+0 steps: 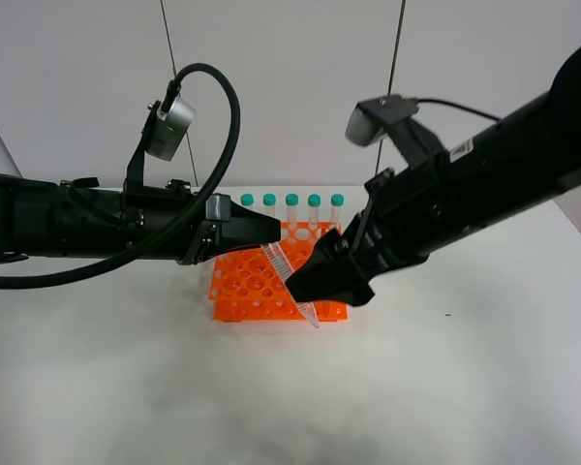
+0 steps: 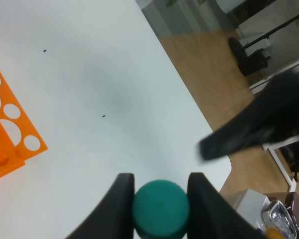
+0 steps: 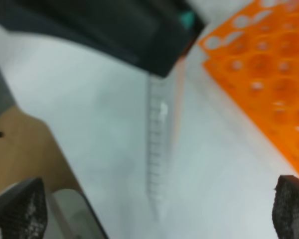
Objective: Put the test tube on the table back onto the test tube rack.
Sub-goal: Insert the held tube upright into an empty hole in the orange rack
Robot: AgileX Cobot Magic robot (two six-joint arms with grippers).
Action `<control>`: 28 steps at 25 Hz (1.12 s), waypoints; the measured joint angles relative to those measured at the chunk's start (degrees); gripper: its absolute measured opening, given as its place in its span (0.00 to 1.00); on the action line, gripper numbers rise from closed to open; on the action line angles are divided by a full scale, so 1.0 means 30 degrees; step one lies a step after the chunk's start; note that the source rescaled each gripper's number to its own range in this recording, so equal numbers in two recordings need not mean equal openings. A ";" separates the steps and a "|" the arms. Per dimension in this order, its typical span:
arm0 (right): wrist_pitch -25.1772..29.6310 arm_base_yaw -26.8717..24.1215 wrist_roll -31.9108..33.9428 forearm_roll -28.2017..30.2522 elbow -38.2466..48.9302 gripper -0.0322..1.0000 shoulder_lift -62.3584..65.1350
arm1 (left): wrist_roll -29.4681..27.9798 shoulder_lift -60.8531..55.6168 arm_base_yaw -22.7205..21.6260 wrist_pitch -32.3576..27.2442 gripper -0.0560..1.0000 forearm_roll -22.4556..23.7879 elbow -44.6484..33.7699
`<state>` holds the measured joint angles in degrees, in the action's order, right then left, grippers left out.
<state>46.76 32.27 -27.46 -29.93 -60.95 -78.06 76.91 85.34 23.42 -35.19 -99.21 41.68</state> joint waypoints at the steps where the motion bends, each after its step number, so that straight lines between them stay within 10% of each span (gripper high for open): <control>1: 0.0647 0.0000 0.1384 0.1223 -0.0765 1.00 0.0024 | 0.0000 0.0000 0.0000 0.0000 0.06 0.0000 0.0000; 9: 0.2969 -0.1663 0.8303 0.9135 -0.2942 1.00 -0.1203 | 0.0000 0.0000 0.0000 0.0000 0.06 0.0000 0.0000; 20: 0.4060 -0.9742 0.7127 0.9593 -0.2979 1.00 -0.2416 | 0.0000 0.0000 0.0000 0.0000 0.06 0.0000 0.0000; 28: 0.4452 -0.9973 0.5982 0.8016 -0.2979 1.00 -0.2416 | 0.0000 0.0000 0.0000 0.0000 0.06 0.0000 0.0000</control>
<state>60.11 2.35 -9.51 -5.88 -69.89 -85.31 76.91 85.34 23.42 -35.19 -99.21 41.68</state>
